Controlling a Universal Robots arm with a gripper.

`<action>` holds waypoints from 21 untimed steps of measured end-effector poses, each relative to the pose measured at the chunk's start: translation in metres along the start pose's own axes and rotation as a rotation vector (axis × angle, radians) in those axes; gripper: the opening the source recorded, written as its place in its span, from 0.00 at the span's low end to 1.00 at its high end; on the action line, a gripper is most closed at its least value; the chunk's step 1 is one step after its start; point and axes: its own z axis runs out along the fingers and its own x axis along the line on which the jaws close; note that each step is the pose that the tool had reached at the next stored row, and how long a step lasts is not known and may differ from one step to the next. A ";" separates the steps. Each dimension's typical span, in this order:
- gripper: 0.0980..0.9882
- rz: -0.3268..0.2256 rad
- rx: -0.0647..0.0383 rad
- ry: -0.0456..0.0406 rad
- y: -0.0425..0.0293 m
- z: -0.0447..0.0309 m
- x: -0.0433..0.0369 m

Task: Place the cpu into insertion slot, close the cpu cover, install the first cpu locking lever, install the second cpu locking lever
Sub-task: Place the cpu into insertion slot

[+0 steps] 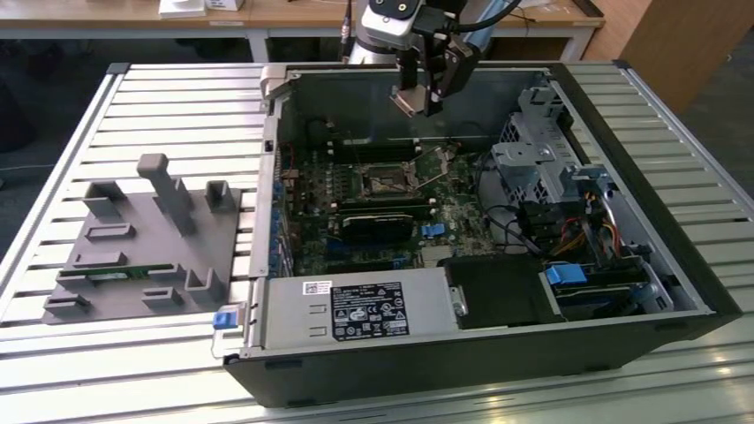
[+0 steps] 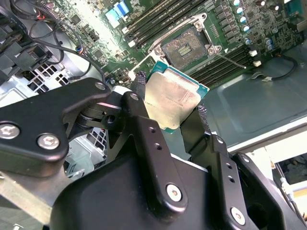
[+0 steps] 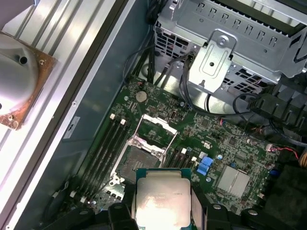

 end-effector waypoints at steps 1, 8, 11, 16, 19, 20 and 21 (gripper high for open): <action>0.50 0.000 0.000 -0.0004 0.0000 0.0001 0.0000; 0.50 0.000 0.000 -0.0006 -0.0001 0.0014 0.0000; 0.50 0.000 0.000 -0.0007 -0.0002 0.0020 0.0000; 0.50 0.000 0.000 -0.0006 -0.0003 0.0031 0.0000; 0.50 0.000 0.000 -0.0006 -0.0003 0.0036 0.0000; 0.50 0.000 0.000 -0.0006 -0.0003 0.0038 -0.0001; 0.50 0.000 0.000 -0.0006 -0.0003 0.0040 -0.0001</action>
